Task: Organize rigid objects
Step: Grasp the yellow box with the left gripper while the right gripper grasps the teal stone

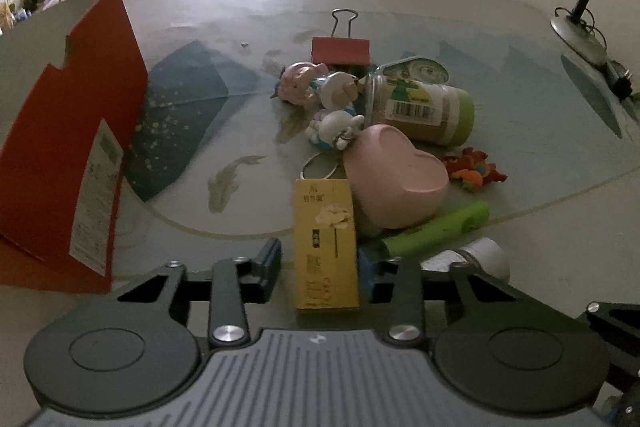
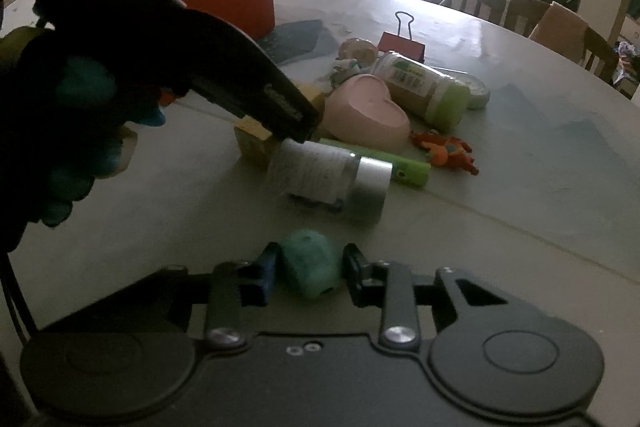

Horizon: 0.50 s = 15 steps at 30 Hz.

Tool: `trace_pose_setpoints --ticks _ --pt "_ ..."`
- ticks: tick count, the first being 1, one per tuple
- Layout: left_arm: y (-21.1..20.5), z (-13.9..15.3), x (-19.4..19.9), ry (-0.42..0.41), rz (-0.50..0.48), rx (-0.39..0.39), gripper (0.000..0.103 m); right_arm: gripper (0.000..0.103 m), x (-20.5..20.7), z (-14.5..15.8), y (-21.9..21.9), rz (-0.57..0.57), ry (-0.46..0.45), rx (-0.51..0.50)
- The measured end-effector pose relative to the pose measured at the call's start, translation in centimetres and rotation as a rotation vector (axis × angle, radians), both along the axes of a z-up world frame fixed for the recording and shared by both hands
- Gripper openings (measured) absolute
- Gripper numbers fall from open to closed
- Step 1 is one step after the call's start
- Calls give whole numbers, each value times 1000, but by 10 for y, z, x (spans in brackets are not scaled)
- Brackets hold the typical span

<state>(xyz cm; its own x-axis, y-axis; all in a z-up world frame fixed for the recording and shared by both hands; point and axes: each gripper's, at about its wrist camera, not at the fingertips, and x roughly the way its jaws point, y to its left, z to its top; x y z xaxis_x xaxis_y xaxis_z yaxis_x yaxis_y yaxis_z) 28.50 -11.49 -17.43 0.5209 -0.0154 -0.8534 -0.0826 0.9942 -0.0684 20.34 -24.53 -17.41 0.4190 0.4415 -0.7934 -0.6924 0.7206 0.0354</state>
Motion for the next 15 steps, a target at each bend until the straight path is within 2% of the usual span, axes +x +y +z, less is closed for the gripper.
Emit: trace_pose_setpoints --ticks 9,15 --pt "1 5 -8 -15 -5 -15 30 33 -5 8 -6 -18 2 24" --pt "10 19 -27 -41 1 -40 30 33 -12 28 -12 -32 -5 56"
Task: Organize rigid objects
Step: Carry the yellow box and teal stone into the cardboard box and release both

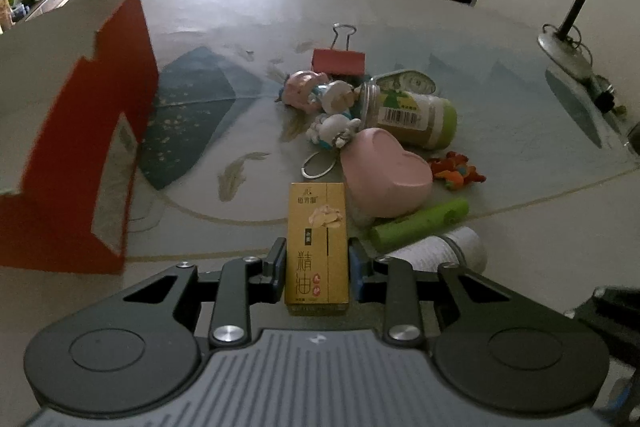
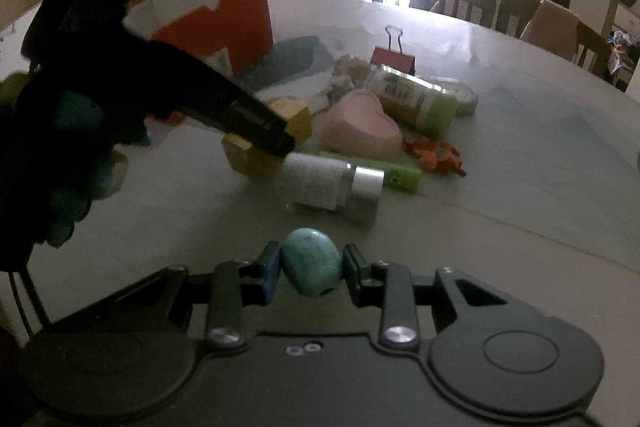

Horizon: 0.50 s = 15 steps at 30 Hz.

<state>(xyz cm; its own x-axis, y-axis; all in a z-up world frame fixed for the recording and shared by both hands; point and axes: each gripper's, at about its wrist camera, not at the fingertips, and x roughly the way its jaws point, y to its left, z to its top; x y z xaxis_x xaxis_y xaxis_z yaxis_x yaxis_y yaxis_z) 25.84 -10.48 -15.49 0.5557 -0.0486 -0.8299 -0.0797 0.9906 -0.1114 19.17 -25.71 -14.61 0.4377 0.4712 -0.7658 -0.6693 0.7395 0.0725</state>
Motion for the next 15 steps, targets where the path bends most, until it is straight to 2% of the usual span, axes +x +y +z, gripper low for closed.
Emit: trace_pose_setpoints --ticks 8,15 --pt "33 29 -26 -28 18 -36 30 33 -4 35 12 -24 -28 26" --pt "72 62 -46 -67 13 -45 30 33 -3 71 44 -35 -64 54"
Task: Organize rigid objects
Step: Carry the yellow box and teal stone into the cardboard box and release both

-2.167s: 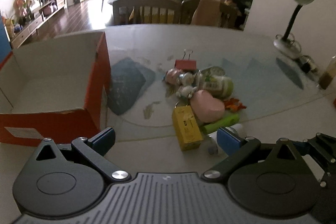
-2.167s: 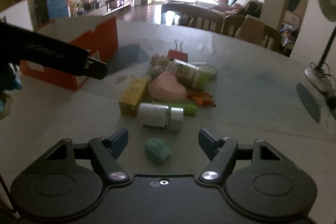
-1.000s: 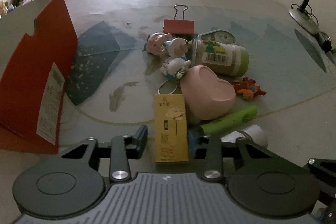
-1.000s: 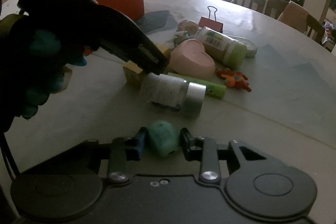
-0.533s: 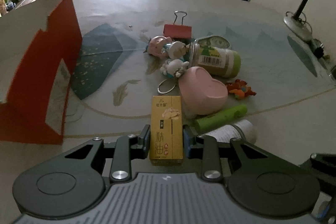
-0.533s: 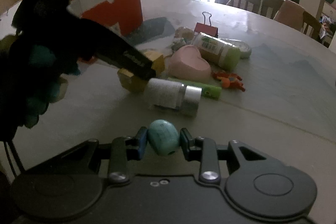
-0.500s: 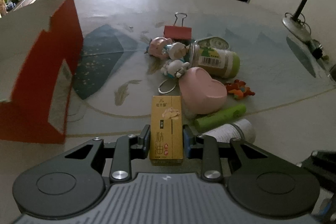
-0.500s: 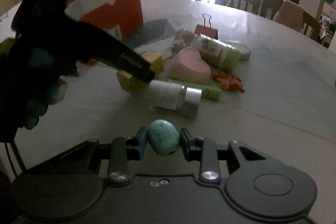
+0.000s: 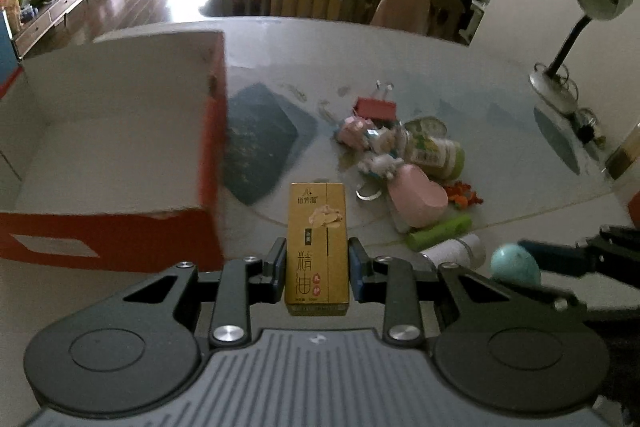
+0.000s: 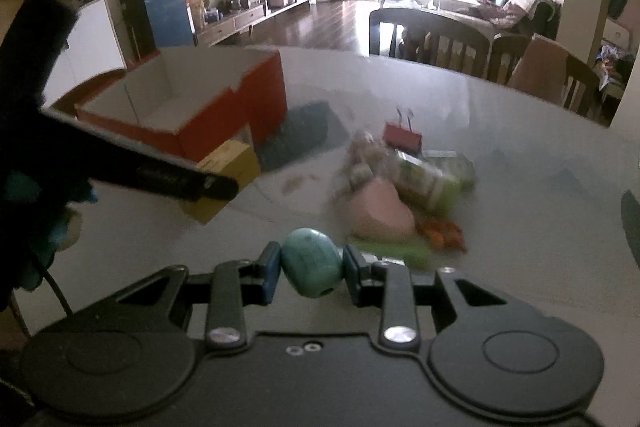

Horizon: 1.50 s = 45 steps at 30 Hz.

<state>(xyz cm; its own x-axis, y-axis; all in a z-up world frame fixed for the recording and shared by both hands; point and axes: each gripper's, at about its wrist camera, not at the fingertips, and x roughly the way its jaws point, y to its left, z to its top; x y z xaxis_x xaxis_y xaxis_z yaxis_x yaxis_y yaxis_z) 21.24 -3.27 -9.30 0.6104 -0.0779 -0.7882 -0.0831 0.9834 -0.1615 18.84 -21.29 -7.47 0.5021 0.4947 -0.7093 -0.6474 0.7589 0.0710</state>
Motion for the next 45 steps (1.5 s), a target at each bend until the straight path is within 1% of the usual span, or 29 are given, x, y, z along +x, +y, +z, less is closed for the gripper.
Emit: trace_pose_setpoints --ticks 5,10,14,19,23,28,31,34,39,43,45 --pt "30 22 -10 -35 -9 -3 30 33 3 23 35 -5 -20 25" --pt "64 35 -15 -57 -11 8 30 33 9 39 72 -11 -40 40" --pt "94 41 -16 -67 -2 10 30 33 16 45 104 -9 -57 45" --pt "132 43 -13 -69 17 34 30 33 25 40 145 2 -48 41" --pt "163 43 -4 -56 27 47 30 33 33 31 181 10 -36 25" --pt "200 36 16 -20 34 86 30 33 48 12 223 13 -18 -26" --pt "220 24 30 12 44 136 30 33 59 -2 245 10 -3 -58" --pt "236 11 46 56 42 144 30 33 71 -17 263 2 24 -90" --pt "248 -12 69 126 8 136 30 33 84 -41 289 4 81 -156" --pt "246 -25 82 172 -58 153 30 33 94 -55 299 -2 162 -199" --pt "243 -32 89 200 -91 186 30 33 97 -61 303 -6 193 -225"
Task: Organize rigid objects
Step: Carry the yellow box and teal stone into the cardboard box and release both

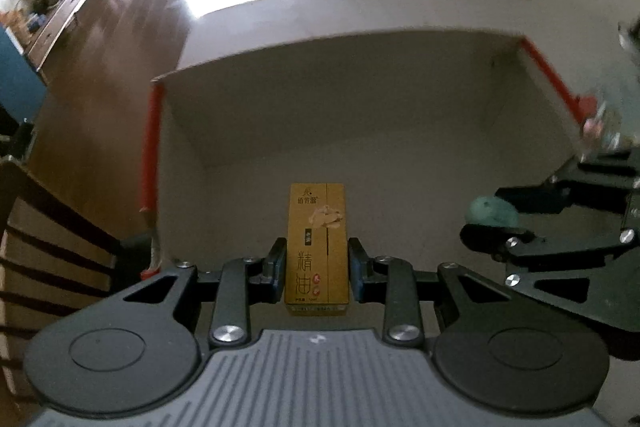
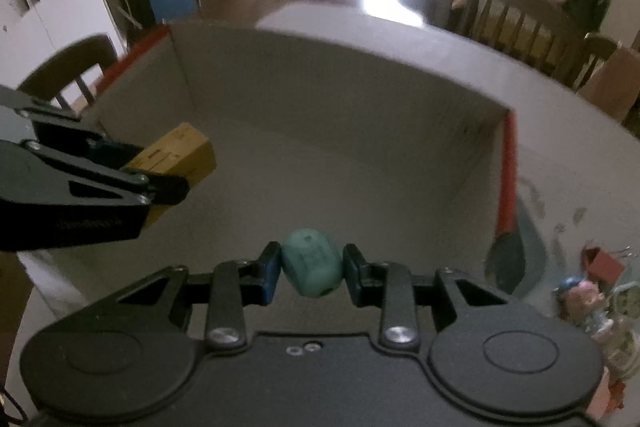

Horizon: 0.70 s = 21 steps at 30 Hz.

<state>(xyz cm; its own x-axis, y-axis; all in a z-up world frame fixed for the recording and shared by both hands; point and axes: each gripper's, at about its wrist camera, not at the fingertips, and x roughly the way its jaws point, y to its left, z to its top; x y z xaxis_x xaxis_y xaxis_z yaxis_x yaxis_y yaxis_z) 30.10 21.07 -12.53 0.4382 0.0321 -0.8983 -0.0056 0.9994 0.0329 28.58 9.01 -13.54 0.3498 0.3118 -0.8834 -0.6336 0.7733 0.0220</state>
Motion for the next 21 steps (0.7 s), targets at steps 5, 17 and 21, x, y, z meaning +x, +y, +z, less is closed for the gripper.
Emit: trace_pose_setpoints --ticks 5,17,21 --pt "-2 -18 15 97 -43 18 30 33 6 -8 4 -20 72 -54" --pt "-13 -24 14 138 -62 15 30 36 -1 -7 -2 -49 91 -76" --pt "-3 -16 14 100 -53 8 30 38 -8 -5 -14 -52 78 -49"
